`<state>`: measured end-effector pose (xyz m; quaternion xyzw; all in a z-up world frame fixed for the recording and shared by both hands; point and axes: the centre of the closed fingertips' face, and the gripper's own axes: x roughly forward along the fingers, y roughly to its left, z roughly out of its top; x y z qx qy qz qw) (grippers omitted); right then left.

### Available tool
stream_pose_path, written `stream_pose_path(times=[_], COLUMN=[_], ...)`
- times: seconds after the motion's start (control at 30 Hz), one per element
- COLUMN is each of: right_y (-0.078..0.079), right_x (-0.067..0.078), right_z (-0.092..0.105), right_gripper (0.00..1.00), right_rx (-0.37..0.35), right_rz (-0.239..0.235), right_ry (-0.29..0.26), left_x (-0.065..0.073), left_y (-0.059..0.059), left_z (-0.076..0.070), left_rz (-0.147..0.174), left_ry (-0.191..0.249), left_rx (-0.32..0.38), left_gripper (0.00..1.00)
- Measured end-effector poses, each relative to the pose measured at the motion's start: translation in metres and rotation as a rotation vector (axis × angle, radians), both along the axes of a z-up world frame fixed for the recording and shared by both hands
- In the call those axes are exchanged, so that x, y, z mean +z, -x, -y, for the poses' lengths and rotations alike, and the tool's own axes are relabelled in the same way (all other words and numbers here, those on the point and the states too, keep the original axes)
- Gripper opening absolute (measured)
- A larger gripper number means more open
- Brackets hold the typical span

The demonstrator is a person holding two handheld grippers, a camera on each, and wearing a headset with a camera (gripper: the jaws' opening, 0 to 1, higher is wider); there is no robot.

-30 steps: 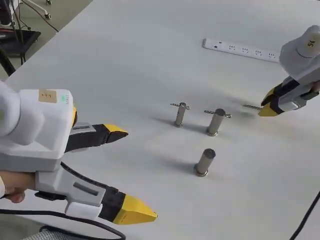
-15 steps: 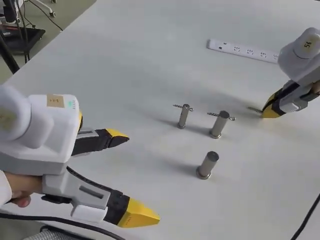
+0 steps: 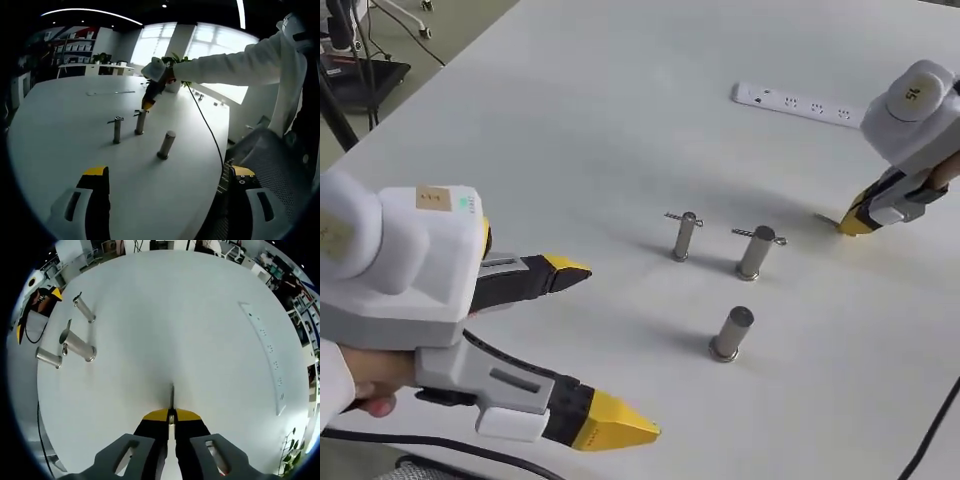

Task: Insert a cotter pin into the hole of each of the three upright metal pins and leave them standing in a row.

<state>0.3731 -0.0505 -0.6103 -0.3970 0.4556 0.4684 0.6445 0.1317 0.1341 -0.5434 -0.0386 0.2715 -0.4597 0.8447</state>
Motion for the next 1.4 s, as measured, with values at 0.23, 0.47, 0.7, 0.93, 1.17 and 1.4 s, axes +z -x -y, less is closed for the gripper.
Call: stream_pose_path(times=[0.23,0.47,0.7,0.93,1.17,1.4], right_y=[-0.004,-0.002,-0.004,0.020,0.053,0.085], right_x=[-0.001,0.012,0.037,0.060,0.084,0.095], right_z=[0.003,0.004,0.003,-0.011,-0.033,-0.052], right_gripper=[0.00,0.00,0.00,0.00,0.00,0.00], right_rx=[0.076,0.039,0.141,0.232,0.248,0.274], right_rz=[0.050,0.055,0.152,0.229,0.286,0.334], right_ry=[-0.024,-0.072,-0.070,-0.114,-0.235,-0.312], left_x=[-0.004,-0.001,0.006,0.012,0.016,0.031], left_y=[0.002,-0.007,-0.008,-0.010,-0.021,-0.040], left_z=[-0.001,-0.009,-0.005,0.002,0.008,0.020], left_rz=[-0.010,0.009,0.024,0.013,-0.020,0.001], left_ry=[-0.011,-0.020,0.001,0.017,0.027,0.073], left_rx=[-0.004,0.046,0.034,0.021,0.040,0.059], left_gripper=[0.99,0.99,0.97,0.94,0.94,0.86])
